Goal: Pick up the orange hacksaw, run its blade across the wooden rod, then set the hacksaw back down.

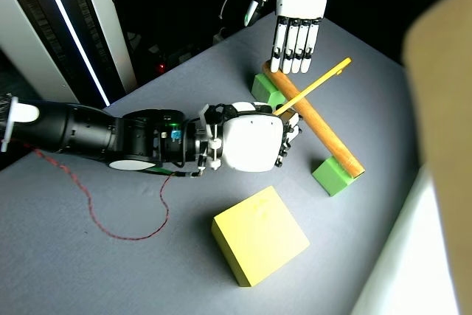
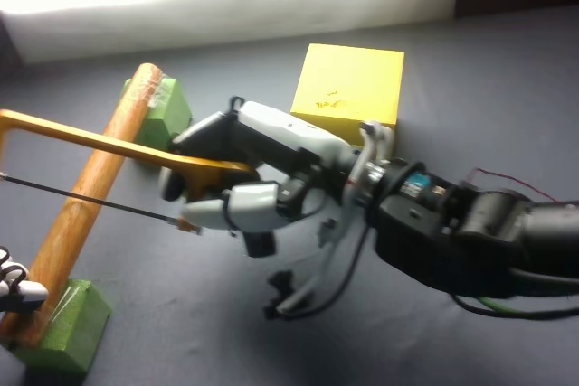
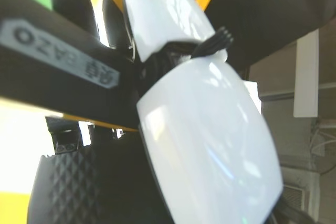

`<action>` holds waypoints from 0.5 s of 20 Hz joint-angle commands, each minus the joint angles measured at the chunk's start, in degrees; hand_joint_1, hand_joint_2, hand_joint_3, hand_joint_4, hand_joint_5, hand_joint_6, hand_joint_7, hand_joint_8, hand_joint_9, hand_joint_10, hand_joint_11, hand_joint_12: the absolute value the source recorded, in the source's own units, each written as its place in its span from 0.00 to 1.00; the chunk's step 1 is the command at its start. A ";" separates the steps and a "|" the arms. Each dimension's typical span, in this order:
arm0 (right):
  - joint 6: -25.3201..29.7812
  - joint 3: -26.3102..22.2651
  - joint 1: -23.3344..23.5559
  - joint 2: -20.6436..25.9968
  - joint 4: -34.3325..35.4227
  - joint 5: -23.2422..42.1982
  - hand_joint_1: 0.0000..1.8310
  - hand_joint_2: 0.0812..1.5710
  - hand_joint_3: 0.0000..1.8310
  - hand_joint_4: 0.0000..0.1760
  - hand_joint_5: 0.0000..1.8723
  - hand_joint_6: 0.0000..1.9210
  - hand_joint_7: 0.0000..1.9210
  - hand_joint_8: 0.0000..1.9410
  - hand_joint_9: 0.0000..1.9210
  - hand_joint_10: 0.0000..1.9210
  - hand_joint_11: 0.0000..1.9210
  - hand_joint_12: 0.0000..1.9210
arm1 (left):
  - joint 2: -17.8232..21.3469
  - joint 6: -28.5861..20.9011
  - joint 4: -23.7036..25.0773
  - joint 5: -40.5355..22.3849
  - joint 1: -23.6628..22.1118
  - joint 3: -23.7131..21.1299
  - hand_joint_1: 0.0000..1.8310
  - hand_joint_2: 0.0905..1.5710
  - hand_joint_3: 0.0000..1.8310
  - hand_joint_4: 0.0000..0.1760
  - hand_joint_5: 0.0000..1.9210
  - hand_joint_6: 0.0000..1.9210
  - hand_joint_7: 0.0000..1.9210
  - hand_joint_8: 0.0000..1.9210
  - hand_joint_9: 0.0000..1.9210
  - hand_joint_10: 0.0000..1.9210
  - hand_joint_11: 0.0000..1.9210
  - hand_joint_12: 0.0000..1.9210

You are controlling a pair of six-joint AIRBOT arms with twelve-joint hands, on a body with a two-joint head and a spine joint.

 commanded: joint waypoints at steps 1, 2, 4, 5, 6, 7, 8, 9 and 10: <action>0.21 -1.46 -0.17 1.09 -0.23 6.37 0.68 0.71 0.00 0.00 0.49 0.47 0.51 0.63 0.56 0.57 0.54 0.70 | -0.21 0.11 -0.96 -0.81 -0.30 0.32 0.03 0.77 0.00 0.00 0.05 0.00 0.06 0.00 0.04 0.00 0.00 0.11; -0.40 -2.45 -0.64 2.16 -0.23 6.36 0.69 0.71 0.00 0.00 0.50 0.45 0.51 0.64 0.56 0.57 0.54 0.71 | -0.21 0.11 -0.96 -0.82 -0.30 0.34 0.03 0.77 0.00 0.00 0.05 0.00 0.06 0.00 0.04 0.00 0.00 0.11; -0.56 -3.96 -1.66 3.82 -0.23 6.93 0.68 0.73 0.00 0.00 0.44 0.53 0.49 0.68 0.55 0.62 0.54 0.75 | -0.21 0.11 -0.96 -0.85 -0.29 0.36 0.04 0.77 0.00 0.00 0.04 0.00 0.06 0.00 0.04 0.00 0.00 0.12; -0.66 -4.53 -1.98 4.54 -0.23 6.92 0.68 0.73 0.00 0.00 0.45 0.52 0.49 0.68 0.55 0.62 0.53 0.75 | -0.21 0.11 -0.96 -0.86 -0.29 0.37 0.05 0.77 0.00 0.00 0.04 0.00 0.05 0.00 0.03 0.00 0.00 0.10; -0.84 -5.48 -2.38 5.47 -0.23 6.88 0.68 0.74 0.00 0.00 0.43 0.53 0.47 0.71 0.55 0.64 0.54 0.76 | -0.21 0.11 -0.96 -0.90 -0.29 0.37 0.04 0.77 0.00 0.00 0.04 0.00 0.05 0.00 0.04 0.00 0.00 0.11; -1.05 -6.54 -2.73 6.55 -0.23 6.55 0.68 0.73 0.00 0.00 0.45 0.50 0.48 0.70 0.56 0.65 0.55 0.77 | -0.21 0.11 -0.97 -0.93 -0.29 0.37 0.03 0.77 0.00 0.00 0.04 0.00 0.05 0.00 0.04 0.00 0.00 0.12; -1.25 -7.48 -3.12 7.60 -0.23 6.33 0.68 0.73 0.00 0.00 0.45 0.50 0.49 0.69 0.56 0.65 0.54 0.77 | -0.21 0.11 -0.97 -0.95 -0.31 0.39 0.03 0.77 0.00 0.00 0.05 0.00 0.06 0.00 0.04 0.00 0.00 0.14; -1.50 -8.54 -3.59 8.69 -0.24 6.39 0.68 0.73 0.00 0.00 0.46 0.49 0.49 0.69 0.56 0.65 0.54 0.76 | -0.21 0.11 -0.97 -0.99 -0.32 0.43 0.02 0.77 0.00 0.00 0.04 0.00 0.04 0.00 0.03 0.00 0.00 0.12; -1.54 -9.08 -3.95 9.32 -0.24 6.65 0.68 0.73 0.00 0.00 0.46 0.50 0.48 0.70 0.55 0.65 0.54 0.77 | -0.21 0.11 -0.97 -1.02 -0.32 0.48 0.03 0.77 0.00 0.00 0.04 0.00 0.04 0.00 0.03 0.00 0.00 0.11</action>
